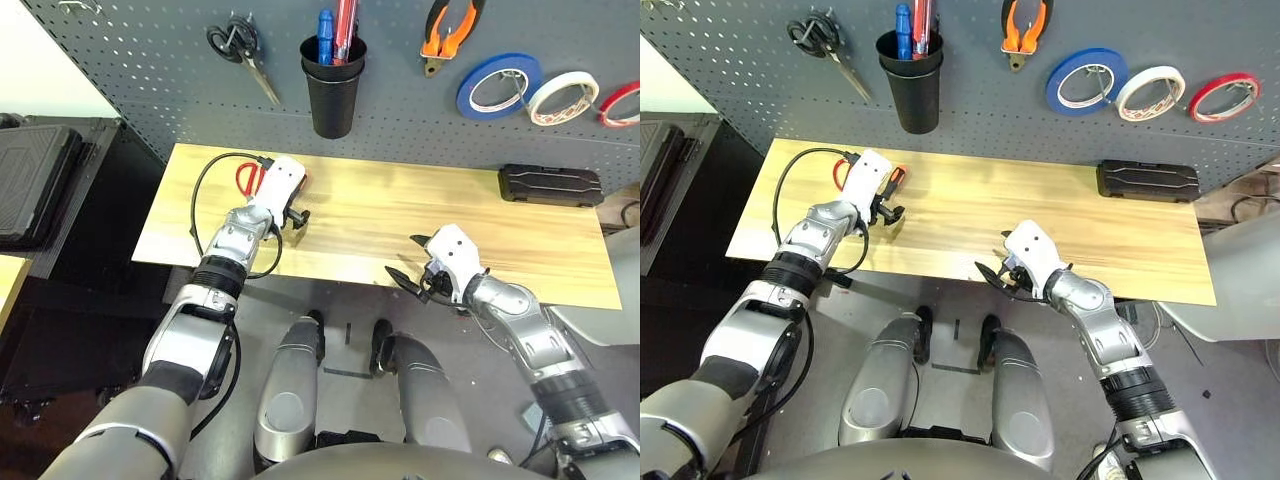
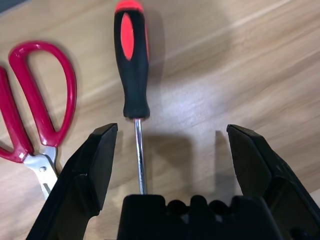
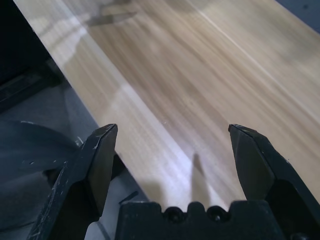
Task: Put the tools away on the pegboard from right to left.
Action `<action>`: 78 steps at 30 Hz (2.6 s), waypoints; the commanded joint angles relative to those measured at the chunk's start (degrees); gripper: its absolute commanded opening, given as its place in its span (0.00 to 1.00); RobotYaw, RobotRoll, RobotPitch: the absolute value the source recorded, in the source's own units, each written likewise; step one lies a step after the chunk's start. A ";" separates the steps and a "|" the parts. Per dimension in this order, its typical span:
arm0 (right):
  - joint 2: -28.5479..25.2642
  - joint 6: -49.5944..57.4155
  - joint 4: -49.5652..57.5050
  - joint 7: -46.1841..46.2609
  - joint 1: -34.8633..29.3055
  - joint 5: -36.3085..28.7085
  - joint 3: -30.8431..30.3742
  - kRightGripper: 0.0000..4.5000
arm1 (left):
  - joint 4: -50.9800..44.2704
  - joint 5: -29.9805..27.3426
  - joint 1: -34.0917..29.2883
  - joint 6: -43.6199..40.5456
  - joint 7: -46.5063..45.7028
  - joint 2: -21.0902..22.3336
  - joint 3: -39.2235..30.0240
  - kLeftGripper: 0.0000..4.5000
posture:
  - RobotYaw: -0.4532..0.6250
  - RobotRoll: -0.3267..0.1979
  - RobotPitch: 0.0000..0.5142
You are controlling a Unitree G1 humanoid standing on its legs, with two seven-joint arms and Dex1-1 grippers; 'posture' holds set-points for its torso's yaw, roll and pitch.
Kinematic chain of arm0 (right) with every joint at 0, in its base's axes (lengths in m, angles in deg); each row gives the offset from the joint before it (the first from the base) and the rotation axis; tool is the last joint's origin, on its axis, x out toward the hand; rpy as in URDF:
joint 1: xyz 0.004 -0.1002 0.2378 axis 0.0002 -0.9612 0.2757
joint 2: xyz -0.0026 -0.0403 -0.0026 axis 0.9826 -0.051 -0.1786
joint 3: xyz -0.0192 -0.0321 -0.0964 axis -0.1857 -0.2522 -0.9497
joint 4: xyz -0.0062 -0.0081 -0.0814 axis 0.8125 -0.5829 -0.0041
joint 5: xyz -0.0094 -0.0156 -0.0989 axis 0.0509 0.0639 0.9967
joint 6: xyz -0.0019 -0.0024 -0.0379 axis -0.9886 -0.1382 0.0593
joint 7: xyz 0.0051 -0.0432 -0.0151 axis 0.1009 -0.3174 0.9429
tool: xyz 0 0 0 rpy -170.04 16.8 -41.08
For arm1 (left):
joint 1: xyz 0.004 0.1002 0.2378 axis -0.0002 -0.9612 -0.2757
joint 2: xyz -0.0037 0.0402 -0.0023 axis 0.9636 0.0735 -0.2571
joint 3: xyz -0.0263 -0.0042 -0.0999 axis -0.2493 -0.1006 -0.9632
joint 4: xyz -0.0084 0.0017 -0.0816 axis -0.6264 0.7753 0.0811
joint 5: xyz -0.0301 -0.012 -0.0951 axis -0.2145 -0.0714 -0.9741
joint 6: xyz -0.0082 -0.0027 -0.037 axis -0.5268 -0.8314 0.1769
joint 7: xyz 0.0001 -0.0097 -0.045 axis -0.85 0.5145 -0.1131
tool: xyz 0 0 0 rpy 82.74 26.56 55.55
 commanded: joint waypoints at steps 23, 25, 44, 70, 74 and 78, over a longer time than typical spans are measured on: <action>-1.93 3.64 11.76 3.69 -6.22 0.32 2.84 0.98 | 24.07 -1.86 9.32 4.25 -4.60 -2.39 -9.37 1.00 | 0.40 0.62 0.66; -2.16 3.79 12.39 3.88 -6.53 0.24 3.26 1.00 | 24.50 -2.24 9.51 3.48 -4.24 -2.73 -10.36 0.91 | 0.39 0.62 0.65; -3.94 1.57 10.81 -0.86 -3.32 -3.99 5.12 1.00 | 21.75 -0.21 5.94 1.78 -1.41 -4.94 -8.77 0.09 | 0.45 0.62 0.60; -3.81 -8.81 -14.63 -10.42 11.06 -6.43 4.93 1.00 | -57.41 -8.44 -25.29 -30.80 -8.48 -7.54 -17.07 0.00 | 0.72 0.62 0.54; -3.53 -12.03 -19.35 -11.57 14.20 -6.36 5.12 1.00 | -63.93 -11.57 -27.50 -31.41 -9.39 -8.54 -20.78 0.00 | 0.75 0.62 0.52; -3.23 -14.84 -23.42 -12.43 16.89 -6.69 5.71 1.00 | -67.78 -13.64 -29.11 -30.24 -10.02 -8.78 -23.01 0.00 | 0.77 0.62 0.51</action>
